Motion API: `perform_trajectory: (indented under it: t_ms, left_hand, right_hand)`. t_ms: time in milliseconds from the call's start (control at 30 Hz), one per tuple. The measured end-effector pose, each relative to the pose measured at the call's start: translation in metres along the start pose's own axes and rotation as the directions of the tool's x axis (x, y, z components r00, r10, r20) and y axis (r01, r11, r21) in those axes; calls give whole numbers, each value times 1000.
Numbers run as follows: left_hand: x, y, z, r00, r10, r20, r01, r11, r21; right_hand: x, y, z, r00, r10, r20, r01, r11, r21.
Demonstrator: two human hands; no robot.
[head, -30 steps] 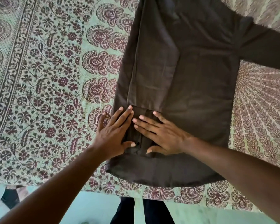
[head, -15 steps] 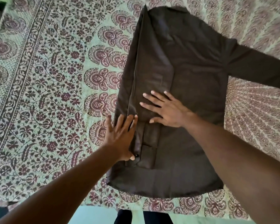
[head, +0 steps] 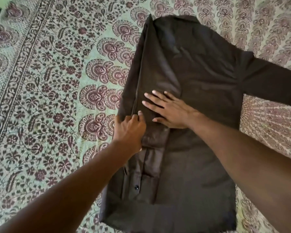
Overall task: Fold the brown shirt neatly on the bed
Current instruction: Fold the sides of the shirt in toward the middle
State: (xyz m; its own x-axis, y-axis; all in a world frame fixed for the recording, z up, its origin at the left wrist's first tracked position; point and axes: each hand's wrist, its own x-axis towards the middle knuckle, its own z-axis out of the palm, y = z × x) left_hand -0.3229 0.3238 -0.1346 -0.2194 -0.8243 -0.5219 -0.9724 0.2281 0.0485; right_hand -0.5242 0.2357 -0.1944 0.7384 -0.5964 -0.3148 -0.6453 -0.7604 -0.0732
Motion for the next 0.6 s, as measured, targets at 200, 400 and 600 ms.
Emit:
perform_trajectory:
  t_ms: [200,400,600]
  left_hand:
    - [29,4,-3,990,-29,137,15,995,99]
    - [34,2,-6,998,-6,64,1,996,87]
    - [52,-20,6,989,12,145,-13,1000,3]
  right_hand:
    - [28,46,-20,931,363,-21,-356,921,157]
    - [45,50,-16,990,-122,-76,124,992,22]
    - [98,110,-27,964,259,-55,-253,963,92]
